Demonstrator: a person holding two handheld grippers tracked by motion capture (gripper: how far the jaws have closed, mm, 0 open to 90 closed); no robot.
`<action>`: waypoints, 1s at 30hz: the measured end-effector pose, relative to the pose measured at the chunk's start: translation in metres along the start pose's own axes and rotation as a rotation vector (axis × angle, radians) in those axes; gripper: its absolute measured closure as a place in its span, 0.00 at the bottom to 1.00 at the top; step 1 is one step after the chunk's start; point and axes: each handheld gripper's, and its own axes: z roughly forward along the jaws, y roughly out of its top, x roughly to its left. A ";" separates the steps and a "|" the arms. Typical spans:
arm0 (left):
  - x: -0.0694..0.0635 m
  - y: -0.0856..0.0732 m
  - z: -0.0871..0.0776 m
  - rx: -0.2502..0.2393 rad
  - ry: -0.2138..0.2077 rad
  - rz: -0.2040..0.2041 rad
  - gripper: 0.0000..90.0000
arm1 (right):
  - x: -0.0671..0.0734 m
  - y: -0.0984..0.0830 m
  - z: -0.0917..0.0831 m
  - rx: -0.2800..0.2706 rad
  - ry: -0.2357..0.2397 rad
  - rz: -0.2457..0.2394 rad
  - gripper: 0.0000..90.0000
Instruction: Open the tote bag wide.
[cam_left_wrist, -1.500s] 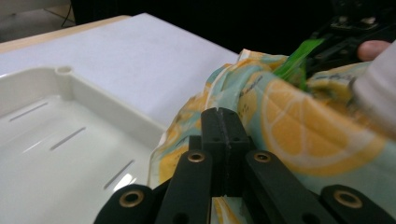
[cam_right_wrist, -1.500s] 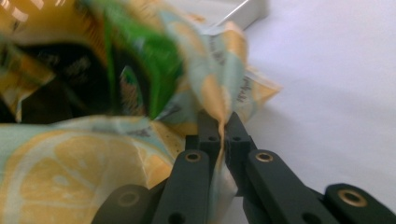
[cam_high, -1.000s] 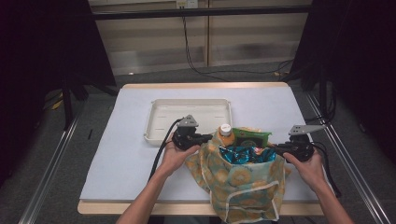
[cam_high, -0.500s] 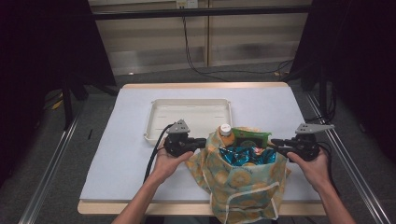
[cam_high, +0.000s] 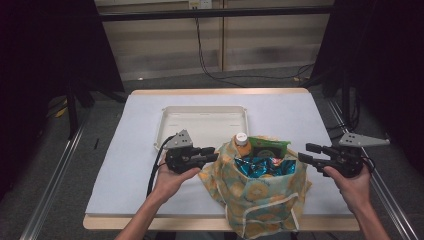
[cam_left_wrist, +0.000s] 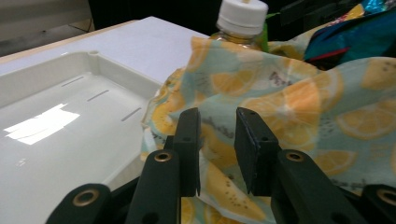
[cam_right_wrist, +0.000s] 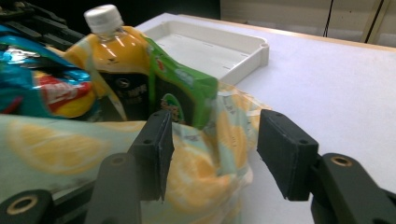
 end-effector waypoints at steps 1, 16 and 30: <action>-0.002 0.000 0.000 -0.005 -0.005 0.009 0.79 | 0.002 -0.001 -0.003 -0.004 -0.003 -0.002 0.51; -0.050 -0.002 -0.017 -0.012 -0.072 0.070 0.64 | 0.055 -0.008 -0.038 -0.031 0.083 -0.040 0.45; -0.051 0.009 -0.001 -0.024 -0.086 0.101 0.47 | 0.068 0.002 -0.029 -0.044 0.140 -0.118 0.29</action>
